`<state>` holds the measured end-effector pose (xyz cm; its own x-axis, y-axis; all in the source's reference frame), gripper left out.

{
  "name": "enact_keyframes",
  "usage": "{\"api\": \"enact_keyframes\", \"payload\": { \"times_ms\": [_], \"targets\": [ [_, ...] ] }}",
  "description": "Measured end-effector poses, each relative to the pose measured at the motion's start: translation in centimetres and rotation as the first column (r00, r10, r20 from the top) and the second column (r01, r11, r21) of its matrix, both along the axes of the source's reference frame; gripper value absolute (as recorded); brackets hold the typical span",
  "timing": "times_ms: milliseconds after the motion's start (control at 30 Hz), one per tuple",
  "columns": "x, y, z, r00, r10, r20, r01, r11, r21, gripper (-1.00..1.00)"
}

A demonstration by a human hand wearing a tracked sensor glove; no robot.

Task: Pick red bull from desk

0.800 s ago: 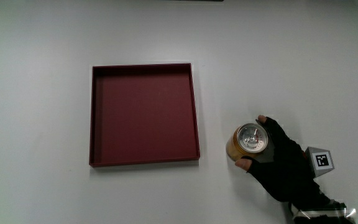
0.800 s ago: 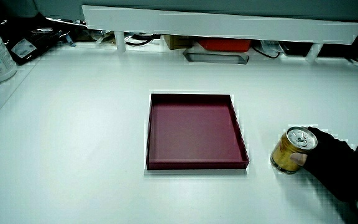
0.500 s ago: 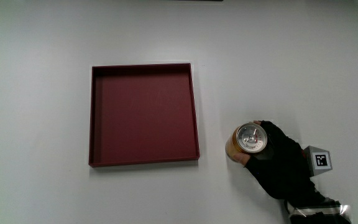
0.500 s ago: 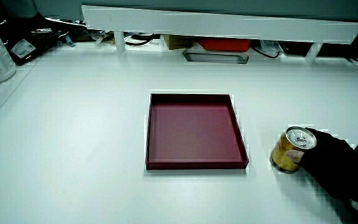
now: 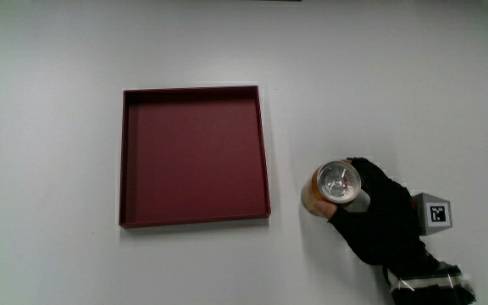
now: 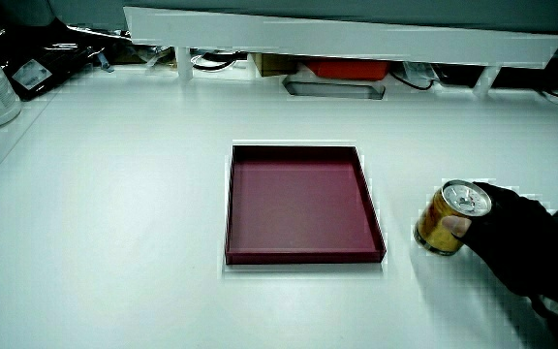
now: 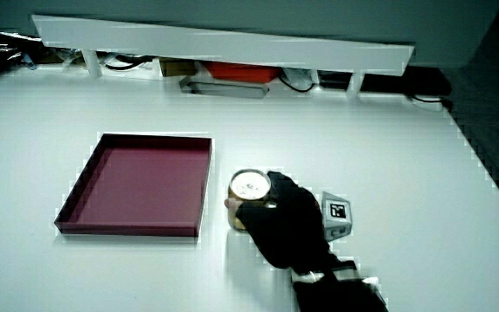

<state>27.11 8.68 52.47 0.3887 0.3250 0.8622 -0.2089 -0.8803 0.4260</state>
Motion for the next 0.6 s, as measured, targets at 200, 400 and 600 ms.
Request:
{"api": "enact_keyframes", "payload": {
  "times_ms": [200,400,600],
  "targets": [
    [0.1,-0.1,0.4,0.995,0.059,0.075,-0.063,0.9969,0.048,0.08],
    [0.1,-0.1,0.8,0.978,0.132,0.159,-0.147,0.9854,0.086,0.33],
    [-0.1,0.0,0.9,0.962,0.175,0.210,-0.197,0.9765,0.087,0.58]
  ]
}}
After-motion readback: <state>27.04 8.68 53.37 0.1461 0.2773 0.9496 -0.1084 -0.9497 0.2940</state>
